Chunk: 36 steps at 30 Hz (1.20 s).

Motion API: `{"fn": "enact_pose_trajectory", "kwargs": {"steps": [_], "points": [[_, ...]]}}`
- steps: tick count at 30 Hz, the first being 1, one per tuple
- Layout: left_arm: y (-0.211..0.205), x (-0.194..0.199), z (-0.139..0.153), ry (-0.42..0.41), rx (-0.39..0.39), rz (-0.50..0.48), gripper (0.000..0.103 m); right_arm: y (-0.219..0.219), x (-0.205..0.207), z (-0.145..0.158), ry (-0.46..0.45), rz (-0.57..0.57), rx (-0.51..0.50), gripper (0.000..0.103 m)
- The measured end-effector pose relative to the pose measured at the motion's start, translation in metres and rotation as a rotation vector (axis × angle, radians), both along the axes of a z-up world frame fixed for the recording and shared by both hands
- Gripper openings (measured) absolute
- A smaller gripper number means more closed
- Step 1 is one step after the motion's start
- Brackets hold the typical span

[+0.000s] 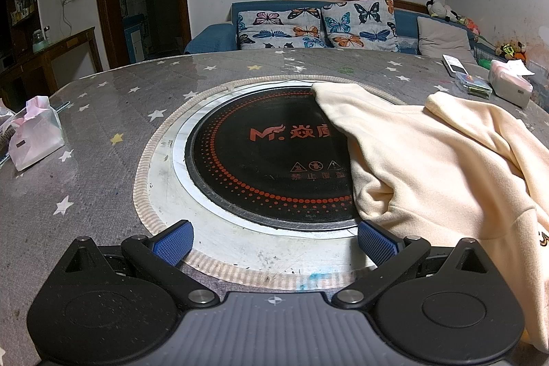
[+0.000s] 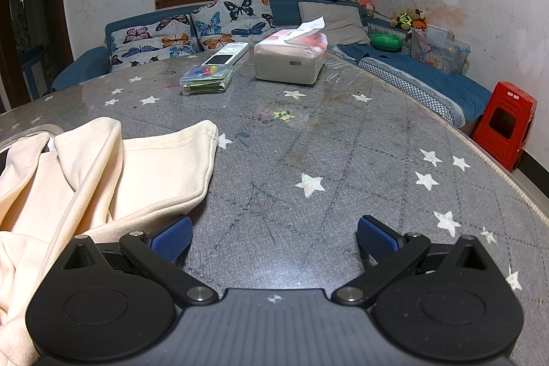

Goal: Fold clothes
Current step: 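Move both grippers toward the cream sweatshirt on the table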

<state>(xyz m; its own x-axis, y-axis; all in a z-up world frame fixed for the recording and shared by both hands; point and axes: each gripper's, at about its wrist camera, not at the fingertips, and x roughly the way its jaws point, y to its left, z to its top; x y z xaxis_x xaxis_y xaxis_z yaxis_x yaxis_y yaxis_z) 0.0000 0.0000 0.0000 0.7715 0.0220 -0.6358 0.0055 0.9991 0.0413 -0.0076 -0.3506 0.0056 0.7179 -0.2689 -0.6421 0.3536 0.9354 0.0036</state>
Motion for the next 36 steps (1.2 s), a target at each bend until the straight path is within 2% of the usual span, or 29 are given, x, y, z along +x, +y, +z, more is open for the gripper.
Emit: {"fn": "enact_pose_trajectory", "kwargs": {"steps": [25,36], "points": [[0.0,0.002,0.001,0.012,0.0,0.002,0.103,0.0,0.0,0.0,0.001,-0.001,0.005,0.103],[-0.008,-0.012,0.013,0.007,-0.005,0.019,0.103,-0.001,-0.018,0.012,-0.01,0.079,0.053,0.103]]}}
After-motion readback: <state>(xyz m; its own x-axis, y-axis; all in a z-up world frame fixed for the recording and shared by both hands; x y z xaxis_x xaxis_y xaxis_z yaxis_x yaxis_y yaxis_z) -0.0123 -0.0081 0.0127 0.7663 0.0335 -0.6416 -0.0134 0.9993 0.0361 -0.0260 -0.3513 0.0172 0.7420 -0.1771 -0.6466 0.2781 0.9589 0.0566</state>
